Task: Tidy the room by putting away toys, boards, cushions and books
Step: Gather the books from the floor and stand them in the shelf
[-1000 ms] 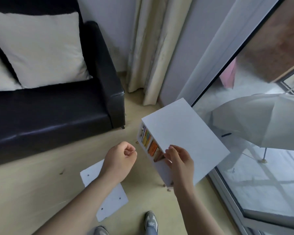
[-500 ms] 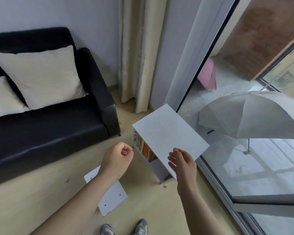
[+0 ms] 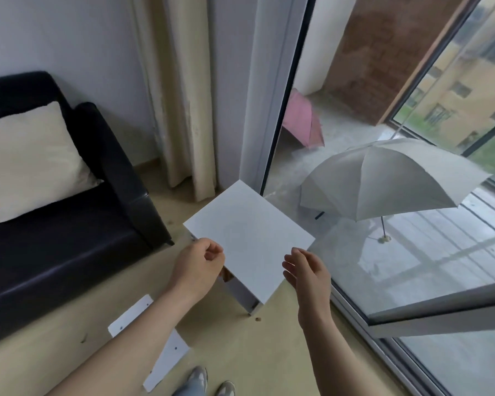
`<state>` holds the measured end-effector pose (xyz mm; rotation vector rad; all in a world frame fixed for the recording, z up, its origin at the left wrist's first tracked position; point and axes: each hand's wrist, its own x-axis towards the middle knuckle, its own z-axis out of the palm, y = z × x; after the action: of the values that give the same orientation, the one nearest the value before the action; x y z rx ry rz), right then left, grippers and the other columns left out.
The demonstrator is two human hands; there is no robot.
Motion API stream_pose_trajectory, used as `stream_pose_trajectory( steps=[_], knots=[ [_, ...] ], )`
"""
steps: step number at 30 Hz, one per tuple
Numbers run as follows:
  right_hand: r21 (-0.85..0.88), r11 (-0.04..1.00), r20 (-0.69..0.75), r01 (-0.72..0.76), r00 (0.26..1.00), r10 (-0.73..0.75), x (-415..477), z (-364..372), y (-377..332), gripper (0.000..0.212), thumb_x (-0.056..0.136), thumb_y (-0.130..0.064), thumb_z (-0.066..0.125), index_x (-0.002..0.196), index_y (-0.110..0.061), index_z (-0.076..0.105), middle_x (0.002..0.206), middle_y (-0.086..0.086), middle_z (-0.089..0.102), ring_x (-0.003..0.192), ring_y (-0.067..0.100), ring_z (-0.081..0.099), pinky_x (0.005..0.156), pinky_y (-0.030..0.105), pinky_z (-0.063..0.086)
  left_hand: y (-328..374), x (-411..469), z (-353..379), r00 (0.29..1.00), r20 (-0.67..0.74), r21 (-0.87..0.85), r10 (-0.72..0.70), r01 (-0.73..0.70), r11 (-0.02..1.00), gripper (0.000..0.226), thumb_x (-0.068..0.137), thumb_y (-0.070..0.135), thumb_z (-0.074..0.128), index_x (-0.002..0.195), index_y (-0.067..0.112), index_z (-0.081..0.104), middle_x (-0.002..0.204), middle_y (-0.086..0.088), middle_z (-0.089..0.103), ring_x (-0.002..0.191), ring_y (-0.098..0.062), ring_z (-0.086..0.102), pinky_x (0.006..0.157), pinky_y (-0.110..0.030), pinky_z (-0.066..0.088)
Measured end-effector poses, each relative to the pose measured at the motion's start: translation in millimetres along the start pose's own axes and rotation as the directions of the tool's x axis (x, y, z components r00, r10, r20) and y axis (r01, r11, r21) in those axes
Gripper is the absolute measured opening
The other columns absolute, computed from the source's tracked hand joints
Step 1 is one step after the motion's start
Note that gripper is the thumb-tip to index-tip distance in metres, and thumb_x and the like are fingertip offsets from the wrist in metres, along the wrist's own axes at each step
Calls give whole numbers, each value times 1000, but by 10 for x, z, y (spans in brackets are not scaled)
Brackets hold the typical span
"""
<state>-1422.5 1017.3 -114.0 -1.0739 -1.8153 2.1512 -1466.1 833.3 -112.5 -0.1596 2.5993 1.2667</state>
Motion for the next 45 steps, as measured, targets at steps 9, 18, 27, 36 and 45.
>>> stream_pose_trajectory(
  steps=[9,18,27,36,45],
  knots=[
    [35,999,-40,-39,998,40,90,-203,19,13,93,-17,59,102,-12,65,99,11,69,95,23,67,77,28,52,164,105,198,998,62,21,6,-7,1000,10,93,22,57,100,17,61,96,5,63,86,-5,58,59,-12,41],
    [41,998,-56,-41,998,43,193,34,43,13,92,-19,60,102,-12,66,97,9,70,93,22,68,80,31,54,126,343,136,996,83,48,14,-18,999,9,92,23,58,100,20,60,96,8,62,89,-5,57,63,-12,44],
    [22,998,-75,-63,995,64,26,786,204,12,93,-18,59,101,-12,65,98,10,69,94,23,67,83,33,54,-391,623,-450,995,97,57,16,-22,998,1,91,24,58,92,24,59,92,9,62,89,-7,57,69,-20,49],
    [62,996,-268,-71,960,85,-548,2264,696,7,93,-15,59,95,-13,65,100,14,68,94,26,66,78,31,53,-1346,1138,-1825,971,213,45,108,-120,992,8,90,23,58,96,21,62,93,8,64,88,-8,59,69,-22,49],
    [125,992,-425,-30,901,81,-1307,3030,852,9,94,-16,58,98,-11,64,94,11,68,91,28,65,74,31,50,-1684,1341,-2591,886,420,45,194,-234,971,6,91,23,57,96,22,61,92,9,64,87,-6,58,63,-16,44]
  ],
)
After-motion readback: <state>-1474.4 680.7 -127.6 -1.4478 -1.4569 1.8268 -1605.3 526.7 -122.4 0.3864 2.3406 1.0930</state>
